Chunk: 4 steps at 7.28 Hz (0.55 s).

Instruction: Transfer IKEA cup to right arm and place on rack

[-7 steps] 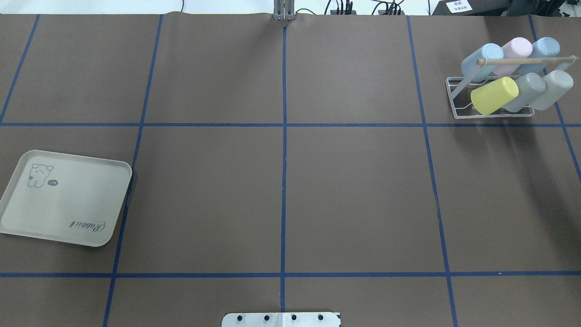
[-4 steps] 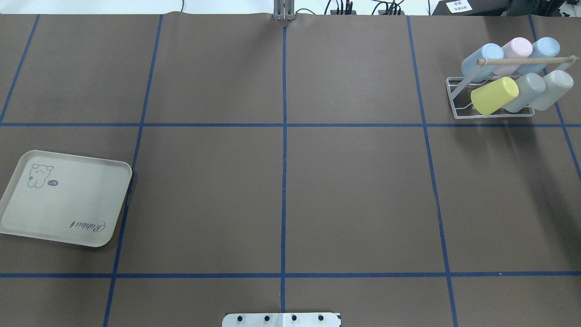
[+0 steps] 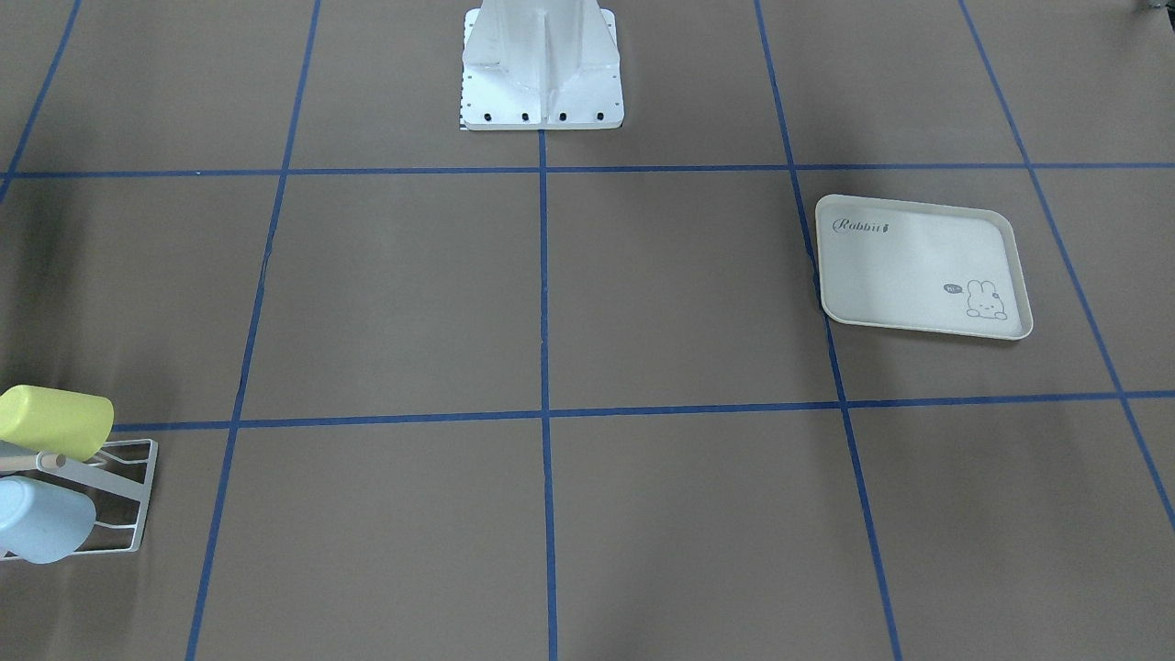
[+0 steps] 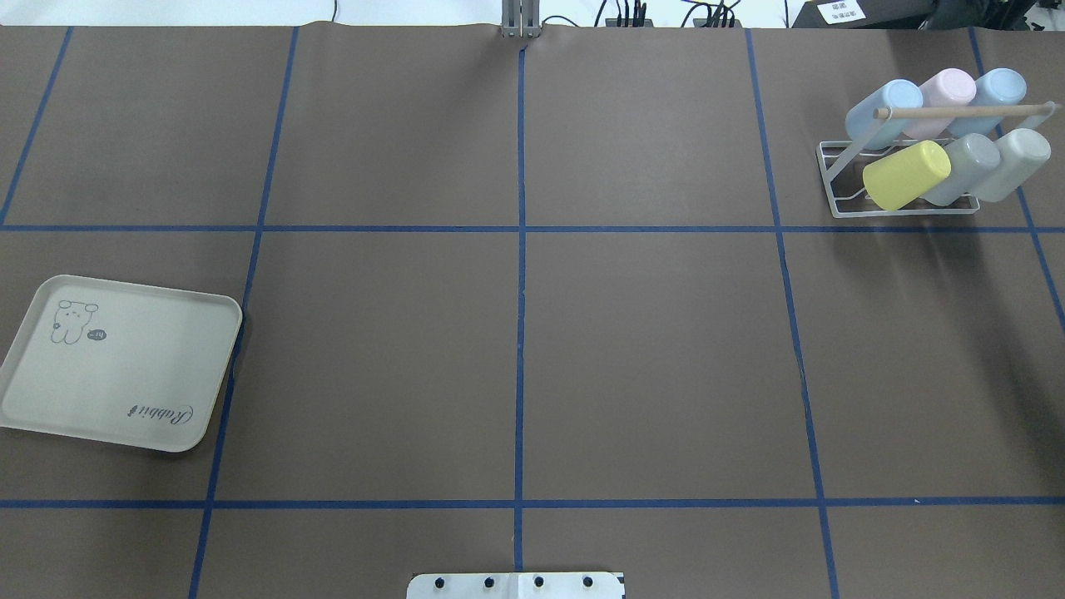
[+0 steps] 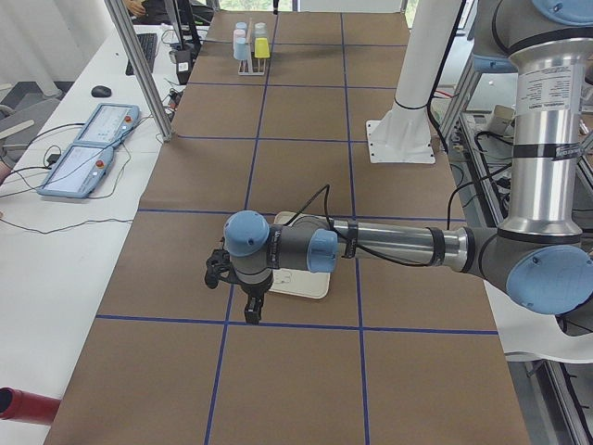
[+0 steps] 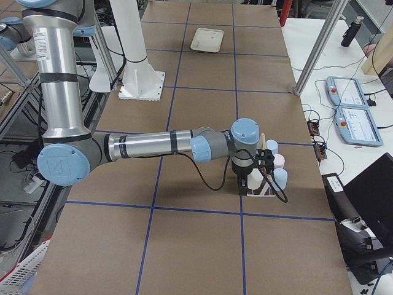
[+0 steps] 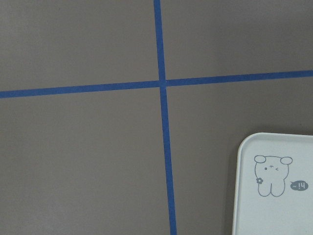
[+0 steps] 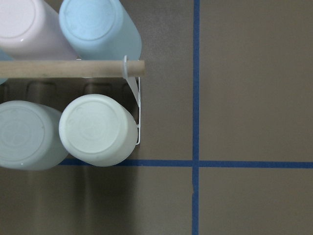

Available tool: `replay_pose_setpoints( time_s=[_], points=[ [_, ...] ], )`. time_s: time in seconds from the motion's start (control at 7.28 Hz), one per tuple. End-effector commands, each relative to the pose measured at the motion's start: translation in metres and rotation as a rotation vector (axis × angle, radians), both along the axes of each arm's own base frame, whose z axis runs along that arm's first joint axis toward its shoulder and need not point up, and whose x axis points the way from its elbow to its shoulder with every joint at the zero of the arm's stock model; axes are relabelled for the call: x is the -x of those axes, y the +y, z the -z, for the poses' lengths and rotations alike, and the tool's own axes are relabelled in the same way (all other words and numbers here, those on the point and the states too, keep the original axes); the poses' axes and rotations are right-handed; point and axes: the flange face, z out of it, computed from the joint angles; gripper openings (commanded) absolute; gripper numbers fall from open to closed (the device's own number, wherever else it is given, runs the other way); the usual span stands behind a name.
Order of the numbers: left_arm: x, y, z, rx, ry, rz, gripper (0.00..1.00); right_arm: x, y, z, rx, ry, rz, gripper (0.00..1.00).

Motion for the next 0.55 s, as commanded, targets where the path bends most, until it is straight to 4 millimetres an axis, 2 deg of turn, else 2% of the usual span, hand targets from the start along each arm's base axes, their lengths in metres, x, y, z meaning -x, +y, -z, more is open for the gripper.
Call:
replay_pose_setpoints(
  time_s=[0.0,0.14,0.27,0.41],
  points=[
    [0.000,0.027,-0.008,0.012,0.001,-0.002,1.00,0.005,0.002,-0.001,0.012,0.005,0.015,0.99],
    [0.000,0.025,-0.009,0.013,0.001,-0.003,1.00,0.010,0.004,-0.005,0.021,0.007,0.024,0.99],
    [0.001,0.030,-0.006,0.003,0.004,-0.006,1.00,0.025,0.004,-0.007,0.036,0.011,0.051,0.99],
    [0.000,0.038,-0.013,0.020,0.014,-0.008,1.00,0.030,0.005,-0.009,0.046,0.014,0.062,0.99]
  ],
)
